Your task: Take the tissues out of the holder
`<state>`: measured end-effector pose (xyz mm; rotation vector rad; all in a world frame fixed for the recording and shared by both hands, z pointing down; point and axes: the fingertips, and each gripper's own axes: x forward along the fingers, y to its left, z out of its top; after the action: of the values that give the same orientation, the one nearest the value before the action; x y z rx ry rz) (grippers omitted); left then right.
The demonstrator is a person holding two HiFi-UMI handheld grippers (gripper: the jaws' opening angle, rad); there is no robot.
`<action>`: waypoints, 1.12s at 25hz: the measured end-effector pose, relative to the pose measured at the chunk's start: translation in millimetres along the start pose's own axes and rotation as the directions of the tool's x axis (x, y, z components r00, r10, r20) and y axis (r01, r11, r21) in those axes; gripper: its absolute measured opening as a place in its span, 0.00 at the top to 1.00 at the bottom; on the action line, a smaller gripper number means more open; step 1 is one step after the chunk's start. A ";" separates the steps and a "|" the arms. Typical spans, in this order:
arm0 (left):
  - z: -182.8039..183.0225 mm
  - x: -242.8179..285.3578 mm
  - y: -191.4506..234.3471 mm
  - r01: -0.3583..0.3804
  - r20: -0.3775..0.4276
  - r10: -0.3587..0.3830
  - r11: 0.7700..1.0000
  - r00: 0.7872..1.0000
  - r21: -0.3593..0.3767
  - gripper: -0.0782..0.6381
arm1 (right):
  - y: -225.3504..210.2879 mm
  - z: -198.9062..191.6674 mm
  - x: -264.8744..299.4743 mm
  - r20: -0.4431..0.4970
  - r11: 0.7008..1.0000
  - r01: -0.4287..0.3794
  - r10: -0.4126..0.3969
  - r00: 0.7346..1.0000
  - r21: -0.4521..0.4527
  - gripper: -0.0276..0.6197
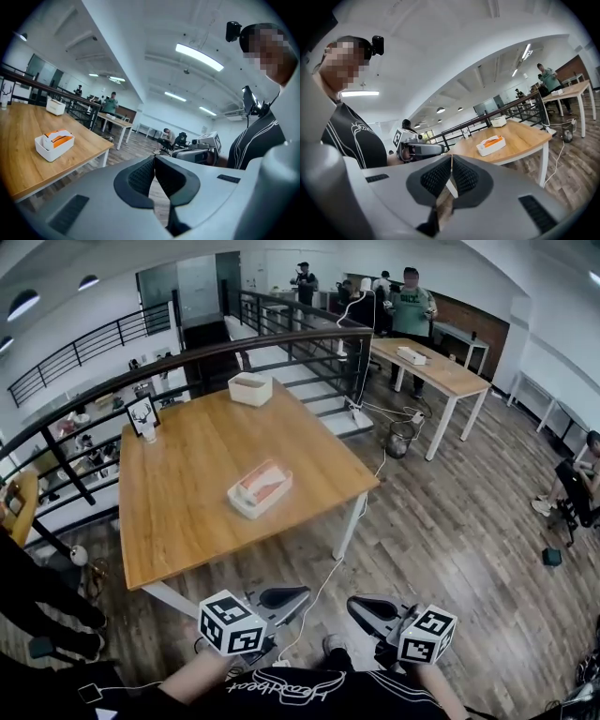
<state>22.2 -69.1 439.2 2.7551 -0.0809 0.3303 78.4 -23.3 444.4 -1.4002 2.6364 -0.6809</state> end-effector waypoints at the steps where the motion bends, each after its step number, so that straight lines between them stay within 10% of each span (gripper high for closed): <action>1: 2.9 9.0 7.8 -0.014 0.001 0.014 1.000 1.000 -0.002 0.87 | -13.4 5.5 3.6 -0.006 1.000 -0.016 0.016 1.000 0.003 0.93; 17: 73.8 111.7 114.6 -0.252 0.103 0.255 0.967 0.961 -0.041 0.87 | -175.6 89.3 59.7 -0.136 0.960 -0.279 0.275 0.952 -0.010 0.93; 28: 62.1 109.0 154.9 -0.399 0.089 0.406 0.913 0.909 -0.090 0.87 | -200.3 80.9 93.6 -0.184 0.925 -0.380 0.378 0.907 0.026 0.93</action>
<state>126.3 -237.5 462.9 2.6669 -0.6842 0.2789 200.2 -223.4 468.2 -0.8131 2.9343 -0.7775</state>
